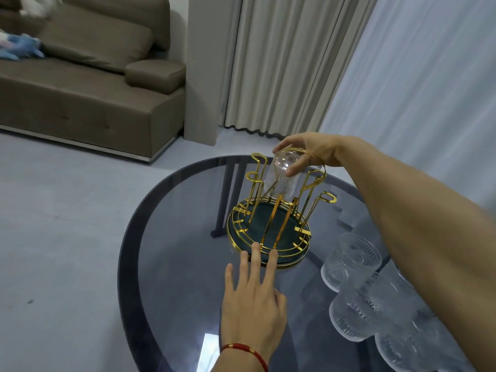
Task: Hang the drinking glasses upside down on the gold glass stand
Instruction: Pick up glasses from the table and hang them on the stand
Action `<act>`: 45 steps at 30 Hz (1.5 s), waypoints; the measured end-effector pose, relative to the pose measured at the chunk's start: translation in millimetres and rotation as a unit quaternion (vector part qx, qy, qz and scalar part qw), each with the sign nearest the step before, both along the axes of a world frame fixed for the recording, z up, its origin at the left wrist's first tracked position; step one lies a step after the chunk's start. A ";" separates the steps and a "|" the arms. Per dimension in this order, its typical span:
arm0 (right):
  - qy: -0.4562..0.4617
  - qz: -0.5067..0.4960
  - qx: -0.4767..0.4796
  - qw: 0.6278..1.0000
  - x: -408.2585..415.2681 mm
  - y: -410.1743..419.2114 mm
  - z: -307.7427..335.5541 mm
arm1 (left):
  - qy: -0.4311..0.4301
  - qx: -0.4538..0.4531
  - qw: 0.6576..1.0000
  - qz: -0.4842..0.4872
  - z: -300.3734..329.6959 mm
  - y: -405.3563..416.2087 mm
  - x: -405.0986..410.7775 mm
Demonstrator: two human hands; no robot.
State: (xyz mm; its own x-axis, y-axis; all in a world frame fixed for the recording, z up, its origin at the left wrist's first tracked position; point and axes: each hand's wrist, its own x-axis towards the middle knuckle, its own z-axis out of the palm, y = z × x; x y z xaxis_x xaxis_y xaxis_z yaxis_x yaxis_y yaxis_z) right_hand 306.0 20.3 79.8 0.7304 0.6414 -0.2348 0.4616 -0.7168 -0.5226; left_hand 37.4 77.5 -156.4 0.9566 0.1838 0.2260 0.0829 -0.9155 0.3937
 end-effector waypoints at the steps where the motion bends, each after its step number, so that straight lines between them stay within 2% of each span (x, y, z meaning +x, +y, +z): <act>1: 0.006 0.000 0.001 1.000 -0.6 -1.4 0.3 | -0.001 0.001 1.000 0.001 0.1 -0.1 0.0; 4: 0.019 -0.007 0.021 1.000 -5.6 -9.0 2.5 | 0.003 0.004 1.000 0.006 1.2 -0.5 -0.1; 7: -0.011 -0.062 0.097 0.993 -20.6 -27.4 5.8 | 0.012 0.006 1.000 0.012 1.4 -0.7 -0.2; 13: -0.225 -0.188 0.155 0.943 -110.3 -99.8 -6.9 | 0.003 0.017 1.000 0.017 6.8 -2.1 -5.4; 16: -0.279 -0.240 0.156 0.917 -186.0 -136.5 -41.7 | 0.006 0.016 1.000 0.016 11.3 -2.7 -9.3; 19: -0.277 -0.251 0.083 0.924 -249.2 -161.8 -80.9 | 0.016 0.016 1.000 0.011 18.5 -4.4 -13.6; 23: -0.232 -0.263 -0.104 0.931 -278.4 -170.0 -114.2 | 0.007 0.003 1.000 0.010 34.2 -11.6 -20.7; 25: -0.267 -0.257 -0.126 0.920 -278.8 -166.5 -127.1 | -0.035 -0.013 0.999 -0.009 42.6 -18.4 -24.4; 28: -0.326 -0.268 -0.127 0.898 -275.6 -160.8 -136.3 | -0.102 -0.083 0.989 -0.067 50.9 -31.5 -31.5; 31: -0.362 -0.276 -0.066 0.888 -279.1 -158.6 -134.3 | -0.129 -0.189 0.967 -0.109 61.6 -45.1 -42.1; 33: -0.401 -0.239 -0.016 0.884 -286.0 -157.2 -131.3 | -0.096 -0.302 0.942 -0.107 75.0 -52.4 -48.9; 34: -0.412 -0.218 0.013 0.885 -290.1 -155.9 -129.9 | -0.057 -0.377 0.919 -0.104 83.1 -53.9 -52.1; 36: -0.400 -0.177 0.080 0.896 -298.6 -151.2 -127.0 | 0.028 -0.537 0.835 -0.112 95.2 -50.5 -57.9; 37: -0.386 -0.154 0.108 0.903 -302.6 -148.0 -125.5 | 0.058 -0.585 0.797 -0.136 98.0 -45.6 -60.7; 38: -0.374 -0.128 0.127 0.910 -306.1 -144.4 -124.0 | 0.072 -0.603 0.777 -0.166 99.0 -39.7 -63.4; 40: -0.360 -0.081 0.148 0.917 -311.2 -135.8 -122.2 | 0.067 -0.592 0.777 -0.201 100.1 -30.7 -67.5; 42: -0.347 -0.047 0.159 0.923 -313.1 -127.1 -121.4 | 0.028 -0.558 0.810 -0.178 100.3 -27.6 -67.8; 43: -0.342 -0.035 0.162 0.925 -312.7 -123.9 -121.3 | 0.007 -0.559 0.814 -0.157 100.6 -28.1 -67.1; 45: -0.317 -0.034 0.199 0.927 -311.2 -120.3 -120.0 | -0.017 -0.612 0.782 -0.121 100.8 -26.2 -63.6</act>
State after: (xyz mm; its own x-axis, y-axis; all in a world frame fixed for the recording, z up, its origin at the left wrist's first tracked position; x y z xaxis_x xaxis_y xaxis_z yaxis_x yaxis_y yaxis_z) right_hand -5.3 -100.1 -40.2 0.6822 0.5327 0.5008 0.7274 -0.5636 -0.3914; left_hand -26.2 51.3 -55.6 0.9942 0.0959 0.0486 -0.0636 0.1604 0.9850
